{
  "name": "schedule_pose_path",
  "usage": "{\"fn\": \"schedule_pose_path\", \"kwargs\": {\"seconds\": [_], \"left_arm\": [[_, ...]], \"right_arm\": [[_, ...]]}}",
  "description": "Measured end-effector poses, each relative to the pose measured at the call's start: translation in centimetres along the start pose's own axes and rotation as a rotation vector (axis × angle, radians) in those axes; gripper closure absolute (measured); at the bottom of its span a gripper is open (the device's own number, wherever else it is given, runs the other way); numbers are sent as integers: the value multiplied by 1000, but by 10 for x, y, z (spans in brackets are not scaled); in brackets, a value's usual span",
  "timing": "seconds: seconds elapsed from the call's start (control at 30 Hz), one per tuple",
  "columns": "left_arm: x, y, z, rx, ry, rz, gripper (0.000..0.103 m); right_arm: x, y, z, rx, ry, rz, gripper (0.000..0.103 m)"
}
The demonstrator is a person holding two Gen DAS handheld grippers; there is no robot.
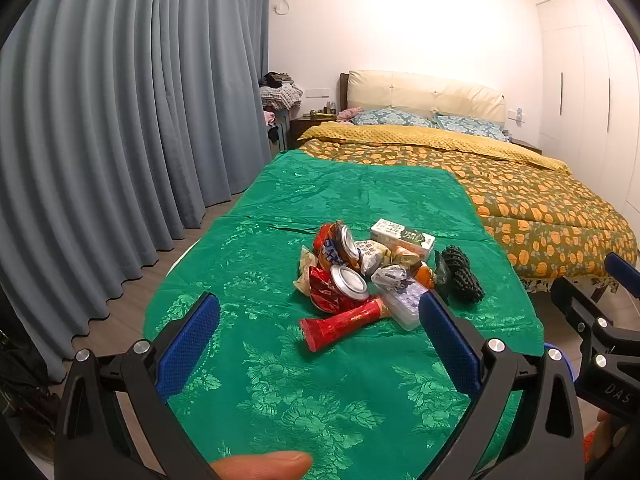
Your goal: Collect trash
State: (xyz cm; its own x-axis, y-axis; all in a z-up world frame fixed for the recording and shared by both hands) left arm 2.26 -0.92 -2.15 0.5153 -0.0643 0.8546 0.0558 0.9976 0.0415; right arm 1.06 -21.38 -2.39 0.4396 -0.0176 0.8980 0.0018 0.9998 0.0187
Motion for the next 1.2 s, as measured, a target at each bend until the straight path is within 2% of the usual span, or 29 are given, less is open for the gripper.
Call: {"fn": "schedule_pose_path", "kwargs": {"seconds": [1.2], "left_arm": [[1, 0, 2, -3, 3, 4, 4]], "right_arm": [[1, 0, 4, 2, -1, 1, 5]]}}
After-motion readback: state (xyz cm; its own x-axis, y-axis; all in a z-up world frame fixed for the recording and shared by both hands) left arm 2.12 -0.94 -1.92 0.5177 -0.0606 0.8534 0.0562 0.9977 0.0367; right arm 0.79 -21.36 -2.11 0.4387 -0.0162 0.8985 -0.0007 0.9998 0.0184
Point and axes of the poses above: each gripper's, at about its wrist camera, not at the fingertips, and z roughly against the way its jaws point, y to its left, x to its top, the point moved 3 cm from there along -z, roughly the way its jaws point, and after that the axes turned 1 degree about -x, right-handed, at the moved point
